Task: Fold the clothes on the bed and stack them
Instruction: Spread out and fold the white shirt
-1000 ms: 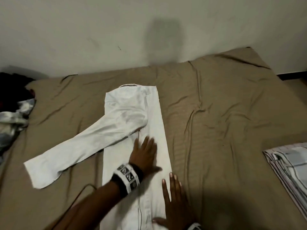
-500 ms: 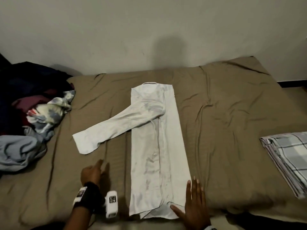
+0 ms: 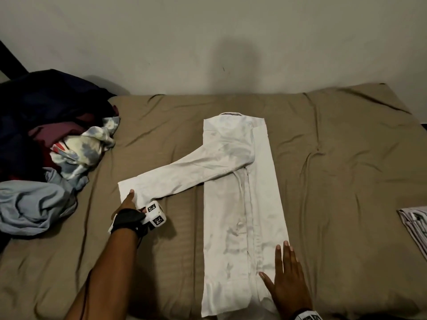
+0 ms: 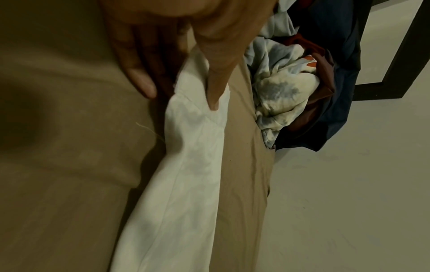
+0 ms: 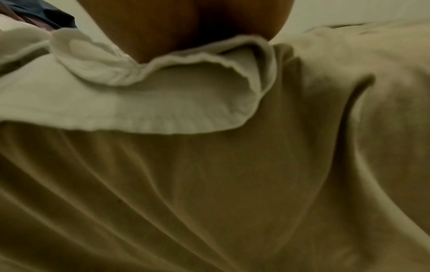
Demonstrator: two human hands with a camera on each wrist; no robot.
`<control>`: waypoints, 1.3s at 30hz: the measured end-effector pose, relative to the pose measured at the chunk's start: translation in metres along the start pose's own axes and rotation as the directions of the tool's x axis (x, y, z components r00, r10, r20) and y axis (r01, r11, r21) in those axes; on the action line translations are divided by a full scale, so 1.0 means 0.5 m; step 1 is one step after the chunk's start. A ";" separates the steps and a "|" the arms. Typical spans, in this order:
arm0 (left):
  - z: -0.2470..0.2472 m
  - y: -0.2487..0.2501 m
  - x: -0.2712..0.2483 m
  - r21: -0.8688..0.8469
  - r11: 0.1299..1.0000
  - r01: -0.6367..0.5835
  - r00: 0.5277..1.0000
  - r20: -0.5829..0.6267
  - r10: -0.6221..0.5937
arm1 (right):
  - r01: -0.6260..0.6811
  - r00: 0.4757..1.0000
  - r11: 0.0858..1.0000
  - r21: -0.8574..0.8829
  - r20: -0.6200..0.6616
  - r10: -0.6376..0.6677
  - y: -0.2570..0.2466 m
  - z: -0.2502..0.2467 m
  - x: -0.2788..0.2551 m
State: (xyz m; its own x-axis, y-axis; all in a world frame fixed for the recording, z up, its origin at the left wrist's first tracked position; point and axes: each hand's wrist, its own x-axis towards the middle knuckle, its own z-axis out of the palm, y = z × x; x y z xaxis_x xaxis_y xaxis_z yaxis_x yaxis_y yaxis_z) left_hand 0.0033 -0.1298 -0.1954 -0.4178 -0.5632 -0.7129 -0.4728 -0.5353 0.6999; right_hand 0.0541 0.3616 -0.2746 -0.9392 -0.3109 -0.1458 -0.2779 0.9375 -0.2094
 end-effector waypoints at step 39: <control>0.301 -0.452 -0.511 0.635 -0.055 -0.770 0.603 0.754 0.261 | -0.562 0.743 -0.337 0.755 0.640 0.196 -0.021 -0.221 0.041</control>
State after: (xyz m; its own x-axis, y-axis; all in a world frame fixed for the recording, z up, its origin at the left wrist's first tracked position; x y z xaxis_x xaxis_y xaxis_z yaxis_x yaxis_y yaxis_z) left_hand 0.0999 0.2299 -0.1776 -0.9602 -0.0048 -0.2792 -0.1450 0.8631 0.4838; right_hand 0.0154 0.3627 -0.1685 -0.6227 -0.1469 -0.7686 0.7741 -0.2589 -0.5777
